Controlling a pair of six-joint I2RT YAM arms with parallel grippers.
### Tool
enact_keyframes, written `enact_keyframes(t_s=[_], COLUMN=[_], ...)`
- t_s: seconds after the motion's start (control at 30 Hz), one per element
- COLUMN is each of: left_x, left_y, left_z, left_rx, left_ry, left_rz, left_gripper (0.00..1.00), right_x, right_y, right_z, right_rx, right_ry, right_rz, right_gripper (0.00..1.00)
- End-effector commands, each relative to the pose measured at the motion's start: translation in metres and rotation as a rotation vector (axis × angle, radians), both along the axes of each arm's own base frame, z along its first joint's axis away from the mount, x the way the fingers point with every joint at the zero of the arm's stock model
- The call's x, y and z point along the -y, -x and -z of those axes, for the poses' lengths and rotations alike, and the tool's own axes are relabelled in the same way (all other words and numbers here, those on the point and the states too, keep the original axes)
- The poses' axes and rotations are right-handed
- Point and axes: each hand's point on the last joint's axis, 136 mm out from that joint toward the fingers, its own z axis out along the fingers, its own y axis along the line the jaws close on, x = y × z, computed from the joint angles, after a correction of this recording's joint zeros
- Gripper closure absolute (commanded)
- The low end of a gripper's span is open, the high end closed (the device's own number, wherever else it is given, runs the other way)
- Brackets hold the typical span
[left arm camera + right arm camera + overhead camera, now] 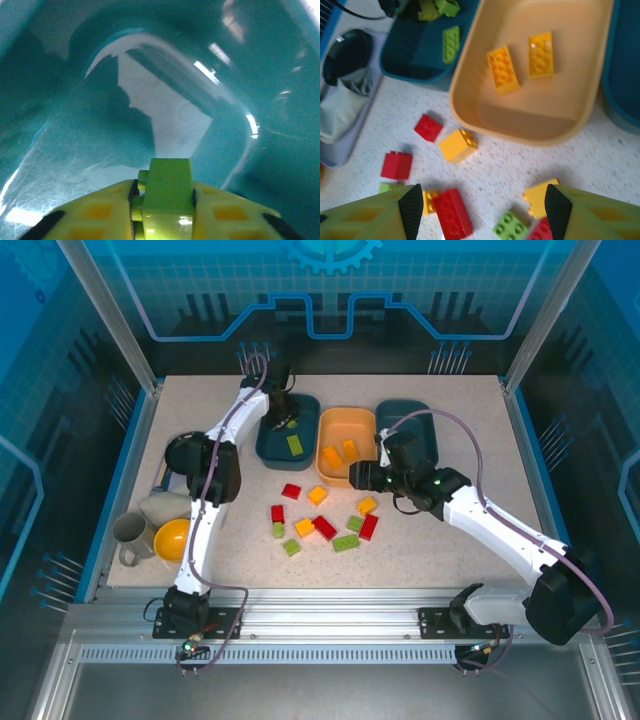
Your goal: Sort the legos into containers by color
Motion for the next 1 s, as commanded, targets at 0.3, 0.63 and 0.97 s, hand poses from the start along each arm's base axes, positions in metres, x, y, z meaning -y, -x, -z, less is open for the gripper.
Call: enact_keyframes(t_s=[0.3,0.63,0.97], left_x=[0.034,0.065,0.05], left_y=[0.046,0.231,0.313], left_z=[-0.14,-0.128,-0.112], left_rx=[0.211,0.212,0.202], left_ry=[0.121,0.233,0.247], left_rz=[0.172,0.3,0.281], left_gripper=[0.33,0.28,0.26], right_x=[0.039,0.015,0.002], right_y=[0.046,0.01,0.0], right_z=[0.082,0.119,0.147], right_rx=[-0.288,-0.328,-0.401], right_ry=[0.203,0.311,0.297], right_rz=[0.048,0.007,0.037], right_gripper=[0.28,0.21,0.23])
